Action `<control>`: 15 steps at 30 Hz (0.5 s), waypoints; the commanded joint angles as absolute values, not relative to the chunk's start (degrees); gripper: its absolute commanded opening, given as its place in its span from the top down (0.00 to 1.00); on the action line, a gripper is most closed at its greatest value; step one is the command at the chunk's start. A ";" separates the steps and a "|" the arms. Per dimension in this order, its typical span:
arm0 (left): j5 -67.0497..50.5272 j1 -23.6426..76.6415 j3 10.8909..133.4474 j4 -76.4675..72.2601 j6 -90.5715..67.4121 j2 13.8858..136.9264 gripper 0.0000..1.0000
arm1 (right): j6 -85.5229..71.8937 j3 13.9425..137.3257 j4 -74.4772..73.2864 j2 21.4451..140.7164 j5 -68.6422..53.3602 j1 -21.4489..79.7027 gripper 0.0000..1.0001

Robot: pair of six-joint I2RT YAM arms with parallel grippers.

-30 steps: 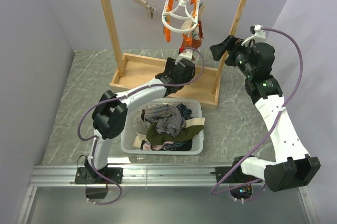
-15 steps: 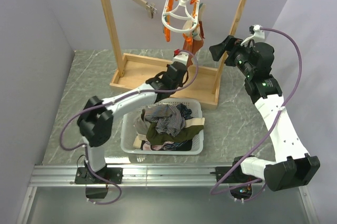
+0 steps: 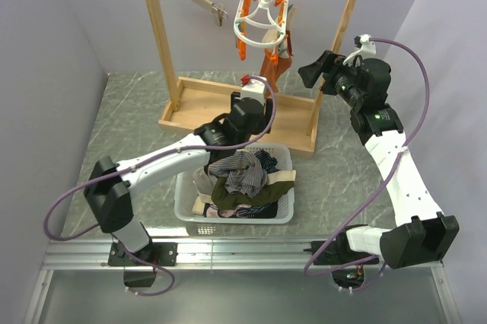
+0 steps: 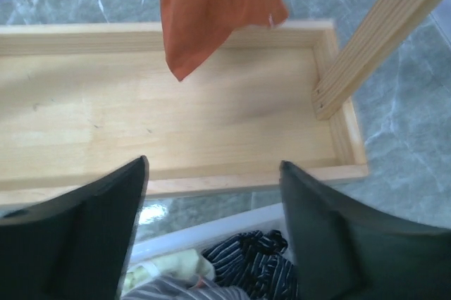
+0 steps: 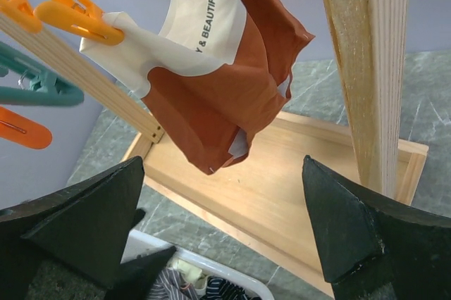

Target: Remove the underwear clipped to the hanger

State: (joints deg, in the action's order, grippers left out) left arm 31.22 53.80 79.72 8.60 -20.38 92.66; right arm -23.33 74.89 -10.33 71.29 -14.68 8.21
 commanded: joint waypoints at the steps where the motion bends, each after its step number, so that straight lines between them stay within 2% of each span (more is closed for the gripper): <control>1: 33.74 53.79 81.64 7.56 -20.13 97.99 0.16 | -23.64 77.43 -8.35 70.75 -15.03 7.82 0.00; 2: 34.62 53.79 81.91 6.86 -19.69 99.74 0.01 | -23.64 77.34 -8.44 70.49 -15.03 7.82 0.00; 5: 38.14 53.61 83.14 1.16 -16.71 103.51 0.00 | -23.47 77.08 -8.61 70.05 -14.68 7.91 0.00; 12: 46.75 51.07 99.98 -1.05 -13.54 118.90 0.01 | -24.08 77.25 -9.49 70.14 -15.03 7.91 0.00; 15: 45.71 49.40 104.05 -2.28 -13.62 122.16 0.00 | -24.17 77.34 -9.93 70.22 -15.12 8.00 0.00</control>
